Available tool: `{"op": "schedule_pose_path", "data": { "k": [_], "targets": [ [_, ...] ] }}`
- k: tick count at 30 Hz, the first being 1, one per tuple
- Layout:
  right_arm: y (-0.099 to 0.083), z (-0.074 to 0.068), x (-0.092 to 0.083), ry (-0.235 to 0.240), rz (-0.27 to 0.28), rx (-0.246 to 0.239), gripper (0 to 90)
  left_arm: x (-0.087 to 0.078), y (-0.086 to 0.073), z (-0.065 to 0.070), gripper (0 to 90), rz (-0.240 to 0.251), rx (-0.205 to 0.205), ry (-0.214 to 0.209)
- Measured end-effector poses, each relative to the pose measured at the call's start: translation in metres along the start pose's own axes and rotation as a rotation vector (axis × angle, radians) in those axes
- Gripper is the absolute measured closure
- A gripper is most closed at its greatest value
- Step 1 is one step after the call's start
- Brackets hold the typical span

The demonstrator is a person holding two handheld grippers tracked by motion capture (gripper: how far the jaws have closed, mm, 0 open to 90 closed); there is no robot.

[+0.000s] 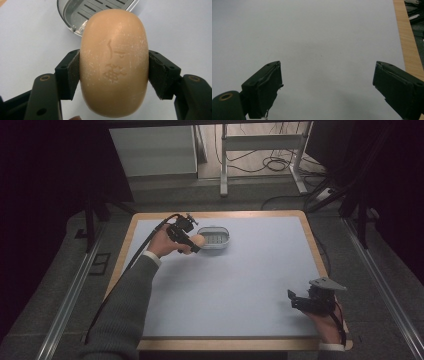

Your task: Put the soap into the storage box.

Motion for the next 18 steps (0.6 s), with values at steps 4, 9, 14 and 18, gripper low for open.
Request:
{"op": "schedule_pose_path", "data": {
  "k": [4, 9, 14, 18],
  "targets": [
    [0.000, 0.000, 0.001, 0.000, -0.002, 0.003, 8.5, -0.001, 0.007, -0.002, 32.8, 0.005, 0.006, 0.000],
    [-0.001, 0.001, 0.001, -0.001, -0.005, 0.006, 8.4, -0.001, 0.013, -0.007, 32.9, -0.004, 0.007, 0.009],
    [-0.001, 0.003, 0.000, -0.003, -0.003, 0.010, 8.4, -0.002, 0.018, -0.011, 32.9, 0.001, -0.002, 0.003],
    [-0.001, 0.004, 0.000, -0.005, -0.004, 0.009, 8.4, -0.001, 0.022, -0.014, 32.9, 0.004, 0.000, 0.024]
  ]
}}
Point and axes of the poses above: each handheld gripper's, and its own axes: x roughly forward along the jaws, y roughly out of its top, z roughly to its right, the point moved 8 cm from there along x, roughly forward along the jaws, and after that the axes turned 13 degrees about -y, right-handed, at the moved point
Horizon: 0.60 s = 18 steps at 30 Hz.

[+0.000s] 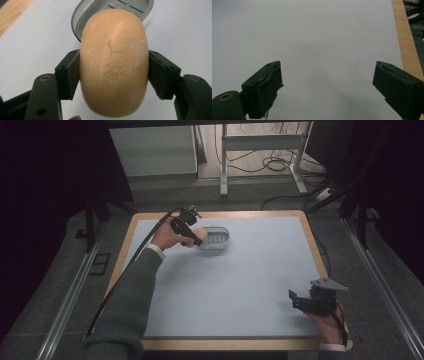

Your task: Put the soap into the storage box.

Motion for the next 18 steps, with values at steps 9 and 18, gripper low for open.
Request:
{"op": "schedule_pose_path", "data": {
  "k": [9, 18],
  "targets": [
    [-0.001, -0.003, 0.002, 0.003, -0.005, -0.011, 8.4, 0.006, 0.013, -0.001, 32.8, -0.010, 0.038, -0.004],
    [-0.002, 0.001, 0.002, -0.005, -0.008, -0.005, 8.4, 0.012, 0.025, -0.005, 32.9, -0.015, 0.058, -0.011]
  ]
}}
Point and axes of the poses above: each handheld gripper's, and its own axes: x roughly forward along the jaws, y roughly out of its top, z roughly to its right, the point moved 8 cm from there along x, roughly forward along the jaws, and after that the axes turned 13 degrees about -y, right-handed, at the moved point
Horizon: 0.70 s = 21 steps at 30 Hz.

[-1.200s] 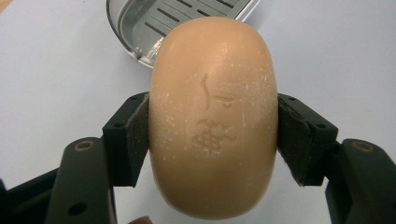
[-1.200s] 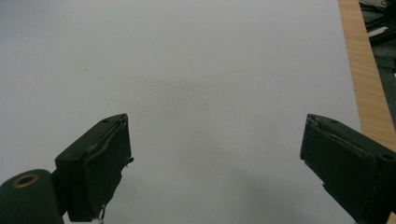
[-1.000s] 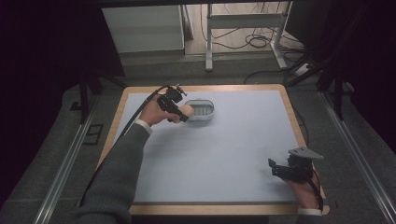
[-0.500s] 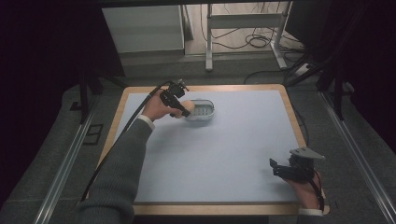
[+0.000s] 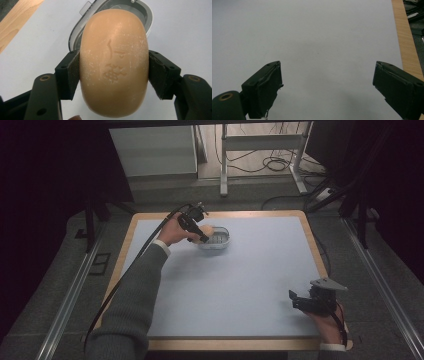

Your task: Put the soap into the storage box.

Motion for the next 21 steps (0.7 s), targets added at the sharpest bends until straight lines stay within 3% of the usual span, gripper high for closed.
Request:
{"op": "schedule_pose_path", "data": {
  "k": [11, 21],
  "targets": [
    [0.000, 0.000, 0.000, 0.001, 0.001, 0.000, 8.4, 0.005, 0.015, -0.004, 32.8, -0.020, 0.013, 0.003],
    [-0.001, 0.001, 0.001, -0.005, -0.003, -0.002, 8.5, 0.020, 0.024, -0.007, 32.8, -0.046, 0.036, -0.010]
  ]
}}
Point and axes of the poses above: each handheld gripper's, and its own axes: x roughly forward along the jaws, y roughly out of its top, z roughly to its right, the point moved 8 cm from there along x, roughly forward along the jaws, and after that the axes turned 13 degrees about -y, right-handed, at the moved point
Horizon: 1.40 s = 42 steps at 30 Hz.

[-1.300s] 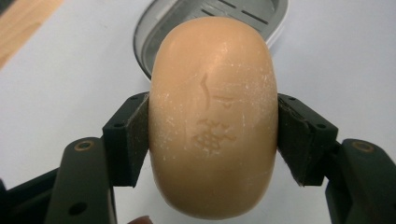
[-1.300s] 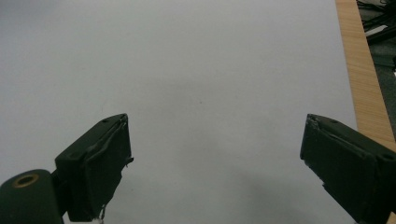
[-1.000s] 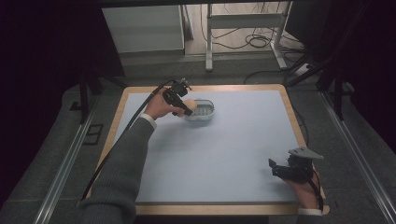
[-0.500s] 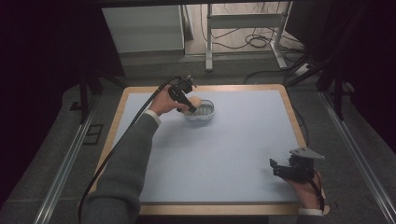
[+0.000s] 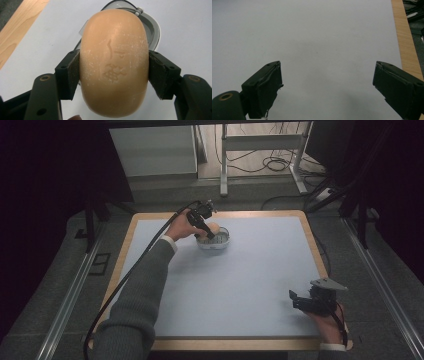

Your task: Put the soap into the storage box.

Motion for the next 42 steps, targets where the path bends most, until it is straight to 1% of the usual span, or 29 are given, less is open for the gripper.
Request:
{"op": "schedule_pose_path", "data": {
  "k": [2, 4, 7, 11, 14, 19, 23, 24, 25, 27, 28, 29, 30, 31, 33, 36, 37, 39, 42],
  "targets": [
    [0.000, 0.000, 0.000, -0.001, -0.002, 0.002, 8.4, 0.002, 0.002, 0.001, 32.8, -0.001, 0.006, -0.004],
    [-0.001, 0.001, 0.000, -0.001, -0.001, 0.003, 8.4, 0.005, 0.004, 0.001, 32.8, 0.011, 0.003, -0.011],
    [-0.001, 0.001, 0.000, -0.003, -0.003, 0.004, 8.4, 0.010, 0.004, 0.000, 32.8, 0.005, 0.006, -0.014],
    [-0.001, 0.001, 0.001, -0.002, -0.005, 0.003, 8.4, 0.017, 0.002, -0.001, 32.8, -0.016, 0.010, -0.011],
    [-0.002, 0.001, 0.001, -0.004, -0.006, 0.001, 8.4, 0.019, 0.002, -0.002, 32.8, -0.013, 0.008, -0.014],
    [-0.002, 0.001, 0.002, -0.004, -0.008, 0.004, 8.4, 0.021, 0.003, -0.001, 32.8, -0.018, 0.016, -0.014],
    [-0.002, 0.000, 0.002, -0.004, -0.007, -0.001, 8.4, 0.027, 0.001, -0.002, 32.4, -0.036, 0.001, -0.017],
    [-0.002, 0.001, 0.002, -0.005, -0.006, -0.001, 8.4, 0.025, 0.003, 0.001, 31.2, -0.012, 0.009, -0.028],
    [-0.002, 0.001, 0.002, -0.005, -0.006, -0.001, 8.4, 0.025, 0.003, 0.001, 28.6, -0.012, 0.009, -0.028],
    [-0.002, 0.002, 0.001, -0.007, -0.008, 0.001, 8.4, 0.019, 0.006, 0.004, 26.8, 0.029, 0.016, -0.026],
    [-0.002, 0.002, 0.001, -0.007, -0.009, 0.002, 8.4, 0.015, 0.007, 0.007, 25.6, 0.040, 0.023, -0.035],
    [-0.003, 0.003, 0.002, -0.008, -0.008, 0.000, 8.4, 0.012, 0.008, 0.010, 24.9, 0.046, 0.036, -0.040],
    [-0.003, 0.003, 0.002, -0.007, -0.010, 0.001, 8.4, 0.007, 0.007, 0.016, 23.0, 0.054, 0.046, -0.034],
    [-0.003, 0.003, 0.002, -0.007, -0.010, 0.001, 8.4, 0.007, 0.007, 0.016, 22.1, 0.054, 0.046, -0.034],
    [-0.003, 0.002, 0.002, -0.008, -0.007, -0.001, 8.4, 0.001, 0.005, 0.020, 21.5, 0.066, 0.053, -0.024],
    [-0.002, 0.002, 0.000, -0.007, -0.005, 0.000, 8.4, -0.010, -0.001, 0.028, 20.7, 0.095, 0.053, -0.022],
    [-0.002, 0.001, 0.000, -0.006, -0.005, -0.001, 8.4, -0.013, -0.004, 0.030, 20.3, 0.097, 0.053, -0.021],
    [-0.002, 0.001, 0.000, -0.005, -0.006, -0.002, 8.4, -0.020, -0.013, 0.035, 19.4, 0.108, 0.048, -0.007],
    [-0.003, 0.000, 0.001, -0.006, -0.011, -0.003, 8.4, -0.030, -0.027, 0.044, 19.1, 0.137, 0.042, -0.008]
  ]
}}
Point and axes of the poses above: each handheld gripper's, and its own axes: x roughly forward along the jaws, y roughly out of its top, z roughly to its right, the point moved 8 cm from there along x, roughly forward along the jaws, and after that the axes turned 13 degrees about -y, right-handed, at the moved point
